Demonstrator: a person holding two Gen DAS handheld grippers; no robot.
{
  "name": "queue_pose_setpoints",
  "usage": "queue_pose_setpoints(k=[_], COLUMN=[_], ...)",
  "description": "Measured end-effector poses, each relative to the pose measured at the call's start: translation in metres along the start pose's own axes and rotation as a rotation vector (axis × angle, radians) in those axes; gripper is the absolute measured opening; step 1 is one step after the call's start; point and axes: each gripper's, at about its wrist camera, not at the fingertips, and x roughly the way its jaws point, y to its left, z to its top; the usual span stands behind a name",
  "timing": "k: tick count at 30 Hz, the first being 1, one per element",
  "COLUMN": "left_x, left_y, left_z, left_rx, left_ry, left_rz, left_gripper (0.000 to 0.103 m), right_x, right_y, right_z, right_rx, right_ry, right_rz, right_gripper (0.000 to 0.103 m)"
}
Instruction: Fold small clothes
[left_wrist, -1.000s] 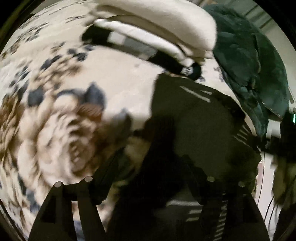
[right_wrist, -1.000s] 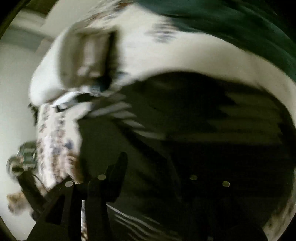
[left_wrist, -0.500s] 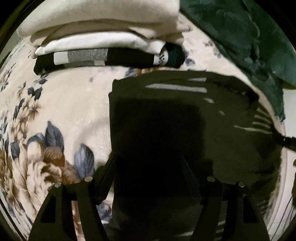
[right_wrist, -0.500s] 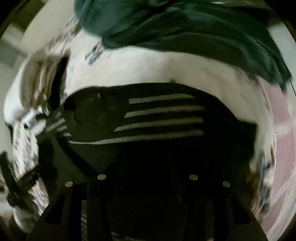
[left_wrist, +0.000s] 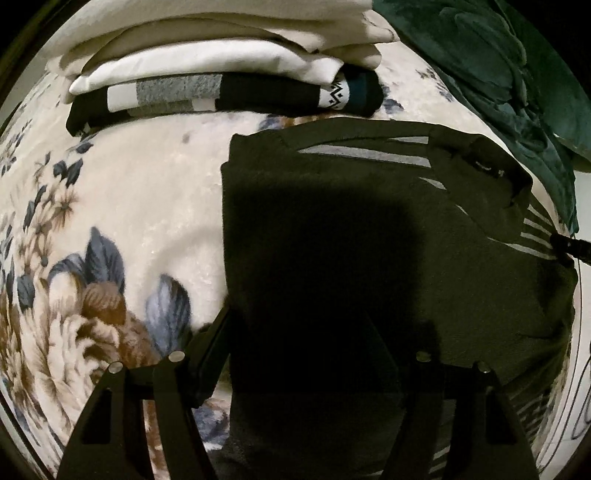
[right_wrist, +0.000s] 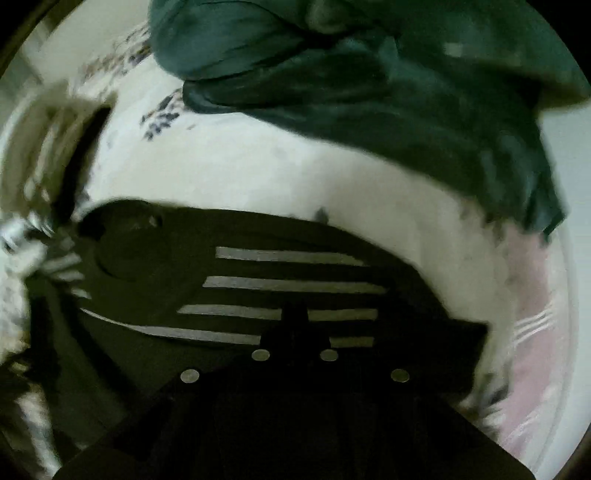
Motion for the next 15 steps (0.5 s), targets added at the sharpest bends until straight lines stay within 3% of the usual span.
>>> queue_pose_setpoints(k=[1, 2, 3, 4, 5, 6, 8, 9, 10, 11, 15], left_x=[-0.001, -0.002, -0.002, -0.003, -0.003, -0.004, -0.003, -0.003, -0.002, -0.002, 0.001], left_y=[0.002, 0.002, 0.002, 0.002, 0.003, 0.006, 0.009, 0.01, 0.009, 0.009, 0.007], left_z=[-0.001, -0.002, -0.003, -0.004, -0.005, -0.008, -0.009, -0.009, -0.009, -0.01, -0.008], left_rx=[-0.001, -0.001, 0.0, 0.001, -0.001, -0.004, -0.018, -0.021, -0.019, -0.013, -0.005], left_ry=[0.001, 0.0, -0.002, -0.004, -0.005, -0.003, 0.001, 0.001, 0.001, 0.0, -0.003], left_rz=[0.0, 0.001, 0.004, 0.007, 0.009, 0.01, 0.008, 0.009, 0.012, 0.016, 0.026], left_gripper=[0.07, 0.07, 0.07, 0.07, 0.07, 0.07, 0.07, 0.07, 0.07, 0.07, 0.07], right_x=[0.0, 0.001, 0.003, 0.006, 0.013, 0.021, 0.041, 0.041, 0.041, 0.041, 0.023], right_y=[-0.005, -0.005, -0.002, 0.004, 0.01, 0.016, 0.031, 0.037, 0.042, 0.047, 0.047], right_z=[0.004, 0.005, 0.007, 0.006, 0.005, 0.004, -0.004, -0.008, -0.012, -0.013, -0.013], right_rx=[0.028, 0.034, 0.025, 0.003, -0.023, -0.042, -0.112, -0.153, -0.187, -0.208, -0.194], right_ry=[0.037, 0.06, 0.088, 0.122, 0.161, 0.196, 0.255, 0.234, 0.203, 0.179, 0.054], right_rz=[0.107, 0.156, 0.188, 0.203, 0.206, 0.201, 0.122, 0.072, 0.029, -0.015, -0.086], right_gripper=[0.0, 0.001, 0.018, 0.054, 0.066, 0.067, 0.067, 0.057, 0.021, 0.003, 0.003])
